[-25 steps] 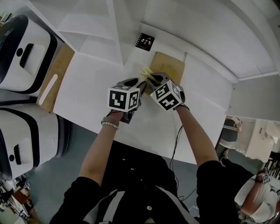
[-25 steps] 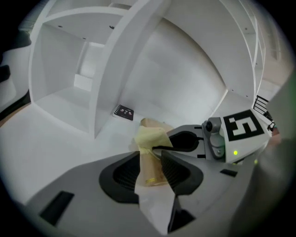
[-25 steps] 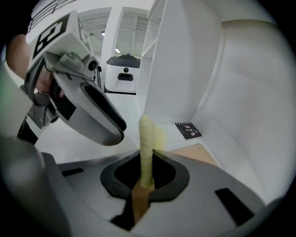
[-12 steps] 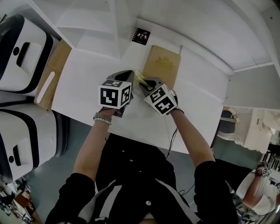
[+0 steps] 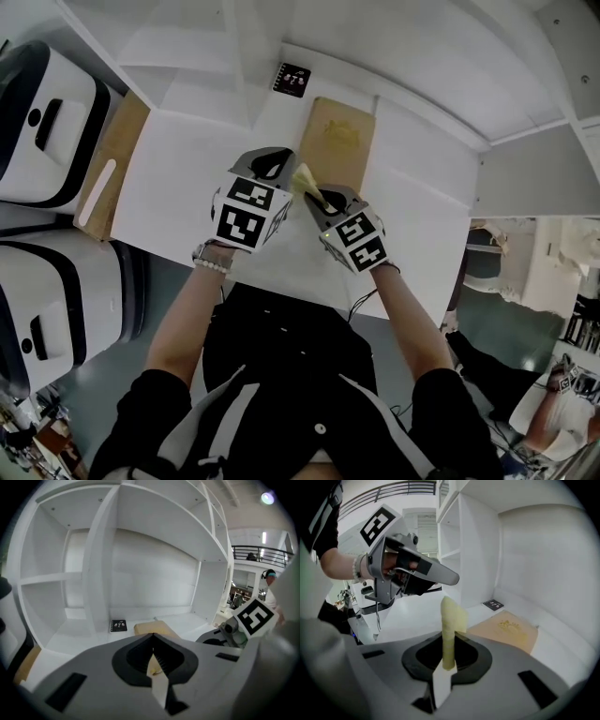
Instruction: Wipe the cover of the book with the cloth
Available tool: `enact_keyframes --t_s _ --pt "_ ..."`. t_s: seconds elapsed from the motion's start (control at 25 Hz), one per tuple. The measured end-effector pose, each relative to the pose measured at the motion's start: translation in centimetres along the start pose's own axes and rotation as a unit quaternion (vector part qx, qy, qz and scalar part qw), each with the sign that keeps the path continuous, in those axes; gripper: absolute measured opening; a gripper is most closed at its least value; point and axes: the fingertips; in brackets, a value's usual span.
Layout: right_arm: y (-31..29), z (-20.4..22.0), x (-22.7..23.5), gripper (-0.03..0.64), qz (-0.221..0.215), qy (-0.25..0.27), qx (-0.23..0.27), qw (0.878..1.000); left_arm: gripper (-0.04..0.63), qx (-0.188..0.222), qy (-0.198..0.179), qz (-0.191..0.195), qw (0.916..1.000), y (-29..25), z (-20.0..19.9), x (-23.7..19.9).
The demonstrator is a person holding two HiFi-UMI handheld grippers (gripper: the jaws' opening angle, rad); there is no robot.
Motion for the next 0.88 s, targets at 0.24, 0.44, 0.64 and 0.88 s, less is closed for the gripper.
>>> enact_keyframes --t_s 0.24,0.44,0.64,0.88 --pt "6.3 -1.7 1.1 0.035 0.064 -0.046 0.078 0.994 0.002 0.030 -0.037 0.011 0.9988 2.5 -2.6 2.2" --pt "11.6 -3.5 2.1 0.035 0.116 -0.061 0.138 0.982 0.002 0.057 -0.044 0.007 0.9974 4.7 -4.5 2.9" --pt "15.5 -5.4 1.9 0.035 0.151 -0.083 0.197 0.965 0.002 0.081 -0.055 0.005 0.9952 7.1 -5.9 3.5" --pt "17.9 -7.3 1.2 0.035 0.166 -0.082 0.232 0.955 0.002 0.102 -0.087 -0.001 0.9910 9.2 -7.5 4.3"
Point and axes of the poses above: the fingertips, and each gripper's own axes: y backward along the fingers, x to its right, z out of its underside, and after that the axes turned 8 degrees about -y, right-handed
